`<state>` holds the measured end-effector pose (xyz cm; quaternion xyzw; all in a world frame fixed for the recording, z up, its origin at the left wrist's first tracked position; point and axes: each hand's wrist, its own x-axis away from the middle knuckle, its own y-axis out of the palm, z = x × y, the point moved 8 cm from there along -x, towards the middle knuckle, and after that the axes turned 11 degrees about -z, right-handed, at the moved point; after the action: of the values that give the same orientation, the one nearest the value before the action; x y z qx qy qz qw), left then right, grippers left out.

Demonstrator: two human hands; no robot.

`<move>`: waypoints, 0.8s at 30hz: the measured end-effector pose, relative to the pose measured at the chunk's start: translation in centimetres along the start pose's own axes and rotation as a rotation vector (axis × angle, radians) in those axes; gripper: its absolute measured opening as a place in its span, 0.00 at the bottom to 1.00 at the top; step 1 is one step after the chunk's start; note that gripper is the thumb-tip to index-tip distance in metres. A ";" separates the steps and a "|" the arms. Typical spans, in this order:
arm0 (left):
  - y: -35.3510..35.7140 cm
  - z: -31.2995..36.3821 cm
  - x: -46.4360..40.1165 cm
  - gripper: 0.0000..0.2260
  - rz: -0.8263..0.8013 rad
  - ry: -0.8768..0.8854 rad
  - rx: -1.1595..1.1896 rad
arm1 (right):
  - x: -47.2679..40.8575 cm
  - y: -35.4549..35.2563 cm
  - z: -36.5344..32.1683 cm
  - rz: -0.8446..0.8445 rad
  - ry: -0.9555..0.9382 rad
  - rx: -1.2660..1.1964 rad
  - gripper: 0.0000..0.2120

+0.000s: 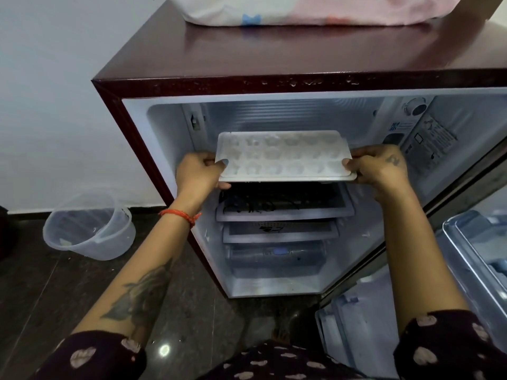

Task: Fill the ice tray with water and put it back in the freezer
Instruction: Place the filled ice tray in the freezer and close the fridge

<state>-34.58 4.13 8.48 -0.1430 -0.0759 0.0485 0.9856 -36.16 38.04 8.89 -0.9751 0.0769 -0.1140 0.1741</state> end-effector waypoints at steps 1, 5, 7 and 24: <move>0.0 0.4 -0.3 0.04 0.001 0.002 -0.008 | -0.4 0.0 -0.4 0.003 -0.008 0.008 0.04; 0.1 2.0 -1.6 0.03 0.029 0.010 -0.028 | -2.4 0.2 -1.7 -0.002 -0.028 0.063 0.07; 0.2 2.6 -2.5 0.04 0.040 0.007 -0.024 | -3.5 0.3 -2.1 -0.008 -0.031 0.077 0.05; 1.7 4.2 -8.3 0.08 0.205 0.070 -0.246 | -9.9 1.4 -2.8 0.034 -0.015 0.035 0.01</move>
<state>-43.57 5.97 10.89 -0.2714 -0.0318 0.1343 0.9525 -46.53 37.68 9.05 -0.9712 0.0904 -0.1049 0.1937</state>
